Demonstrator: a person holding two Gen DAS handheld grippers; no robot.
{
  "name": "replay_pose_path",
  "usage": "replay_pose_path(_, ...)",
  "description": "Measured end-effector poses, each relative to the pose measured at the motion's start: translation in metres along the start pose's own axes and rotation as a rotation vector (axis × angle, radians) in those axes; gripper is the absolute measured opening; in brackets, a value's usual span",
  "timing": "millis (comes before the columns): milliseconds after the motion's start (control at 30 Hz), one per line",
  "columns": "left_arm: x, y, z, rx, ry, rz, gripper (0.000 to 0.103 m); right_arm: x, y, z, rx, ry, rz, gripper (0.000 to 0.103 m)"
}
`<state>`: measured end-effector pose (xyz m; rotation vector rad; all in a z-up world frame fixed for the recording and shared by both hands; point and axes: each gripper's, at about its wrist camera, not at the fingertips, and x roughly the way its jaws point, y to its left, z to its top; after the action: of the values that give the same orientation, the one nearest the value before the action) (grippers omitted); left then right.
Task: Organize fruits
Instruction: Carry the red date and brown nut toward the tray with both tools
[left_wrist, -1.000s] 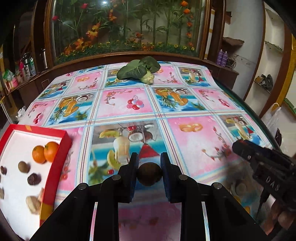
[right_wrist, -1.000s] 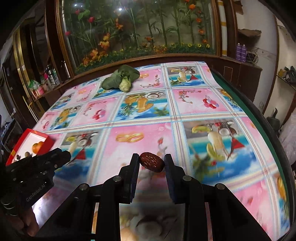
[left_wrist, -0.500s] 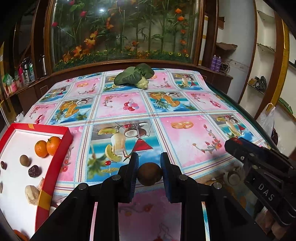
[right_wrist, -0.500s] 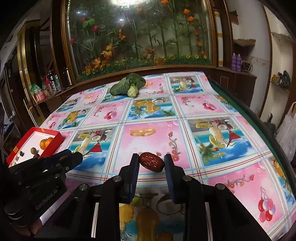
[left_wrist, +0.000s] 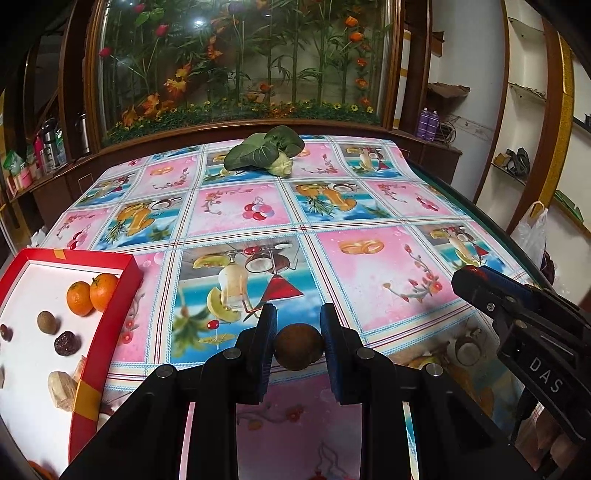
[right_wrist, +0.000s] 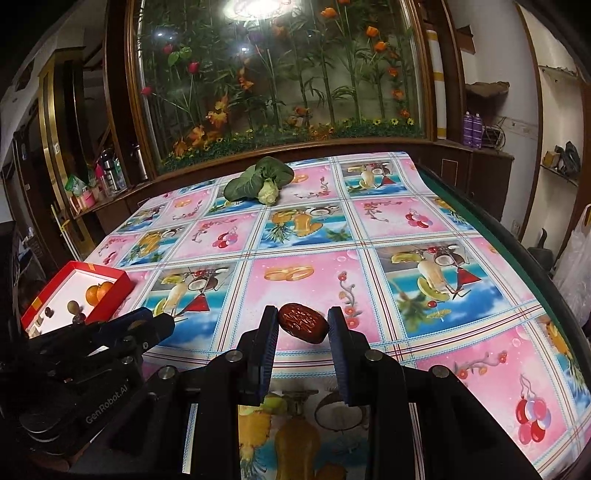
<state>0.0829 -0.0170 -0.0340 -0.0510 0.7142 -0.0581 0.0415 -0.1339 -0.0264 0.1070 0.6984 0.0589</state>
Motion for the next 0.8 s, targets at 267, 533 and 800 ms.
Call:
replay_pose_path(267, 0.002, 0.005, 0.001, -0.02, 0.001, -0.002, 0.023, -0.005, 0.004, -0.001, -0.017, -0.017, 0.003, 0.028)
replay_pose_path(533, 0.002, 0.008, 0.003, -0.034, -0.033, 0.04, 0.023, -0.01, -0.002, -0.001, 0.022, -0.032, 0.007, 0.028)
replay_pose_path(800, 0.001, 0.005, 0.002, -0.008, -0.065, 0.054, 0.023, -0.01, -0.009, -0.001, 0.065, -0.049, 0.028, 0.028)
